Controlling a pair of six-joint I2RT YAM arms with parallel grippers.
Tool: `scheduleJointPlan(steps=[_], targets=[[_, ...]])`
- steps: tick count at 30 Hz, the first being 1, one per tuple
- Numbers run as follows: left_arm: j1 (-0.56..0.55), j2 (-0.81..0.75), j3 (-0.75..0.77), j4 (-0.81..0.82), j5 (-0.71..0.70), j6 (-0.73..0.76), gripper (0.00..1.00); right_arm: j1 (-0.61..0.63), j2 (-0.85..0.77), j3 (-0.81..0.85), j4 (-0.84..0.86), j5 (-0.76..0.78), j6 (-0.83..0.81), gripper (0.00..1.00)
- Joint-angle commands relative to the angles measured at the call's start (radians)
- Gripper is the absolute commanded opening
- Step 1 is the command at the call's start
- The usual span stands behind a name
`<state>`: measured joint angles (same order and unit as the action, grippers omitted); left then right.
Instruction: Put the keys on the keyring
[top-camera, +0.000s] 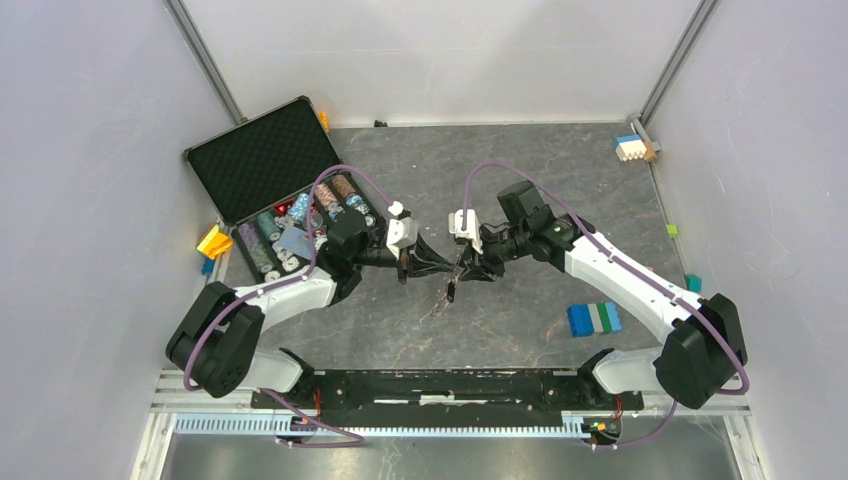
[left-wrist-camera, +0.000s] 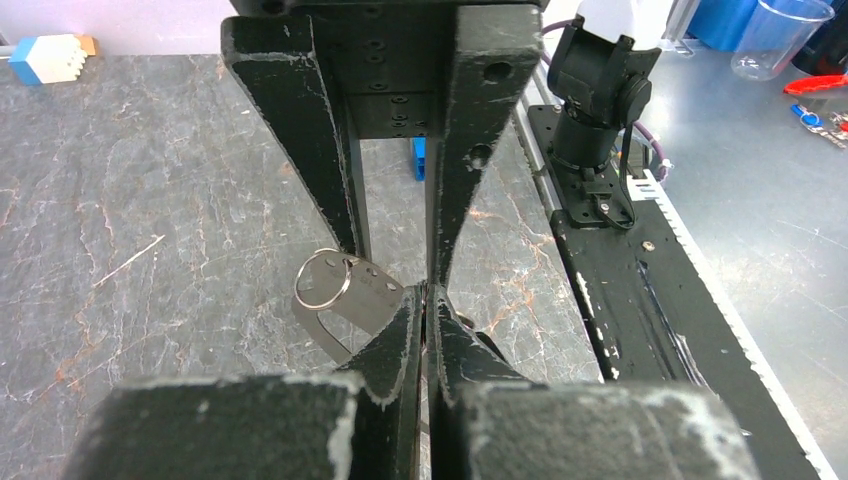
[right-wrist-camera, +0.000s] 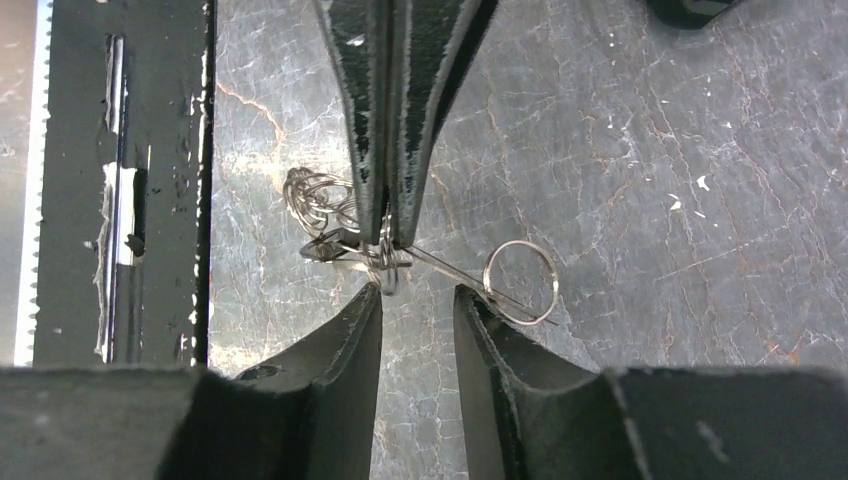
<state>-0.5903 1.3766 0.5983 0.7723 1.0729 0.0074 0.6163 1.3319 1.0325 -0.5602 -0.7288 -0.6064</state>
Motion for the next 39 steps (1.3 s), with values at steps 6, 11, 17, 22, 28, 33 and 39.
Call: scheduleJointPlan(steps=[6,11,17,22,28,33,39], targets=[[0.001,-0.015,0.002,0.015,-0.027,0.034,0.02,-0.007,-0.036,0.03,-0.08,-0.059,-0.107,0.42],[0.002,-0.011,0.004,0.018,-0.018,0.025,0.02,-0.012,-0.035,0.017,-0.029,-0.069,-0.066,0.43],[0.001,-0.008,-0.004,0.055,-0.005,0.002,0.02,-0.015,-0.043,0.008,0.055,-0.073,0.002,0.44],[0.001,0.001,-0.01,0.12,-0.001,-0.087,0.02,-0.015,-0.035,-0.017,0.12,-0.085,0.036,0.4],[0.001,0.004,-0.017,0.185,-0.014,-0.149,0.02,-0.015,-0.038,-0.069,0.178,-0.135,0.045,0.24],[0.001,0.002,-0.022,0.194,-0.028,-0.152,0.02,-0.019,-0.058,-0.1,0.208,-0.148,0.041,0.17],[0.002,0.012,-0.029,0.239,-0.081,-0.197,0.02,-0.023,-0.073,-0.142,0.281,-0.164,0.087,0.09]])
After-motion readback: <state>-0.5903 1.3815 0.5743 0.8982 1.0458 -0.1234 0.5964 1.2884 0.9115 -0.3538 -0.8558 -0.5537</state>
